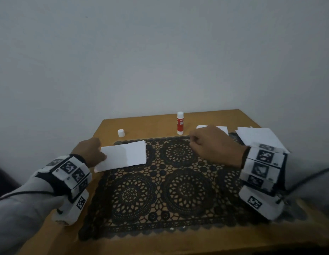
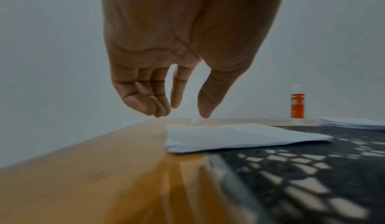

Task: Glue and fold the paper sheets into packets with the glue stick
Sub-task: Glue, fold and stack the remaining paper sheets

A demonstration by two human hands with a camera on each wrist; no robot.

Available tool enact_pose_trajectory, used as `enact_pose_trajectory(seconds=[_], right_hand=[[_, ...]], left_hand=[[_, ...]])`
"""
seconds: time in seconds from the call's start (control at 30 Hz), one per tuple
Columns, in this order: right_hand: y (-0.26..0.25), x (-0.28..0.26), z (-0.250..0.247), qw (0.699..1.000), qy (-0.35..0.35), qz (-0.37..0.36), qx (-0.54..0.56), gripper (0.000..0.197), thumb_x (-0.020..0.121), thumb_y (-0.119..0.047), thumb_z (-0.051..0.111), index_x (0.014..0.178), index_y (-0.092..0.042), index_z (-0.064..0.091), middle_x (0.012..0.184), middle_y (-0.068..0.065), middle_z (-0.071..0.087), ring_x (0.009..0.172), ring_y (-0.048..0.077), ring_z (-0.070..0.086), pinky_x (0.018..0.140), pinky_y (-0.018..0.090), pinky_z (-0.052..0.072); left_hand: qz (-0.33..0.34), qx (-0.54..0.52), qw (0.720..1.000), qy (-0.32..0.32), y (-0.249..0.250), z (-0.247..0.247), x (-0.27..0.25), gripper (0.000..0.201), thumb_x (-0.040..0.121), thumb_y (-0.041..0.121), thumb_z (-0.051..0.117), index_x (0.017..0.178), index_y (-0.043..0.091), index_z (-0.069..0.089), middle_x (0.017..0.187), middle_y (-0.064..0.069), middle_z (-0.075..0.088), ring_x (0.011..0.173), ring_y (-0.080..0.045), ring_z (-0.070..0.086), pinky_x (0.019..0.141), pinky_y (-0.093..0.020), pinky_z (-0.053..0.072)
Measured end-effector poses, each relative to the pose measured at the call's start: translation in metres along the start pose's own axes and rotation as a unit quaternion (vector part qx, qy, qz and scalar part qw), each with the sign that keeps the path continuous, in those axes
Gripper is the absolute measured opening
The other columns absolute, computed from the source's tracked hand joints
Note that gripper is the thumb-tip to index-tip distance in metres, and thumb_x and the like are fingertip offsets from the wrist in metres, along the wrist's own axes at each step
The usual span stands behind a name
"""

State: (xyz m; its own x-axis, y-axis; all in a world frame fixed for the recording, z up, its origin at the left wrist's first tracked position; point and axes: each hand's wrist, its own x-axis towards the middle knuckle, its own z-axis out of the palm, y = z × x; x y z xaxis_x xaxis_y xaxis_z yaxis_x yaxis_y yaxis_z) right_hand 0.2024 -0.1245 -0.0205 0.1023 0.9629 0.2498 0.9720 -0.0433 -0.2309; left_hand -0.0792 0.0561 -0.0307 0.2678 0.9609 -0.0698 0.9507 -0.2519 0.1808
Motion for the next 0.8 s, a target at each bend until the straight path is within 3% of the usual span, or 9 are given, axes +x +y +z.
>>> enact_pose_trajectory(seconds=[0.17,0.27,0.37,0.6,0.8], right_hand=[[0.067,-0.023,-0.021,0.995,0.031,0.078,-0.06,0.021,0.092,-0.021,0.055,0.074,-0.012,0.06,0.073,0.003,0.064,0.068,0.021,0.056,0.064,0.04,0.047],[0.093,-0.025,-0.017,0.991,0.043,0.12,-0.036,0.024,0.09,-0.017,0.055,0.067,-0.012,0.054,0.069,0.004,0.061,0.067,0.023,0.055,0.063,0.041,0.048],[0.103,-0.021,-0.011,0.987,0.043,0.152,-0.013,0.02,0.091,-0.018,0.054,0.073,-0.009,0.059,0.075,0.004,0.062,0.072,0.021,0.057,0.065,0.037,0.047],[0.103,-0.015,-0.006,0.977,0.075,0.2,0.018,0.018,0.09,-0.016,0.053,0.081,-0.003,0.061,0.081,0.009,0.063,0.077,0.027,0.059,0.07,0.042,0.052],[0.103,-0.013,-0.005,0.983,0.057,0.171,0.03,0.016,0.088,-0.015,0.053,0.079,-0.004,0.062,0.084,0.008,0.065,0.079,0.026,0.06,0.072,0.044,0.054]], left_hand=[[0.192,-0.038,0.979,0.062,0.07,0.001,-0.028,0.03,0.089,0.022,0.062,0.117,0.013,0.057,0.112,-0.006,0.061,0.1,-0.021,0.056,0.082,-0.028,0.042],[0.312,-0.043,0.948,0.053,0.131,0.014,-0.045,0.025,0.09,0.023,0.059,0.115,0.019,0.059,0.106,0.002,0.057,0.098,-0.015,0.053,0.084,-0.025,0.042],[0.404,-0.014,0.914,0.038,0.182,0.032,-0.054,0.029,0.092,0.023,0.056,0.12,0.017,0.06,0.113,0.0,0.058,0.104,-0.017,0.052,0.089,-0.025,0.04],[0.449,0.089,0.889,-0.007,0.248,0.057,-0.039,0.043,0.094,0.034,0.054,0.132,0.014,0.053,0.134,-0.005,0.053,0.123,-0.023,0.047,0.104,-0.04,0.04],[0.443,0.126,0.887,-0.038,0.257,0.061,-0.034,0.039,0.092,0.033,0.058,0.127,0.016,0.058,0.125,-0.005,0.059,0.115,-0.022,0.054,0.099,-0.038,0.046]])
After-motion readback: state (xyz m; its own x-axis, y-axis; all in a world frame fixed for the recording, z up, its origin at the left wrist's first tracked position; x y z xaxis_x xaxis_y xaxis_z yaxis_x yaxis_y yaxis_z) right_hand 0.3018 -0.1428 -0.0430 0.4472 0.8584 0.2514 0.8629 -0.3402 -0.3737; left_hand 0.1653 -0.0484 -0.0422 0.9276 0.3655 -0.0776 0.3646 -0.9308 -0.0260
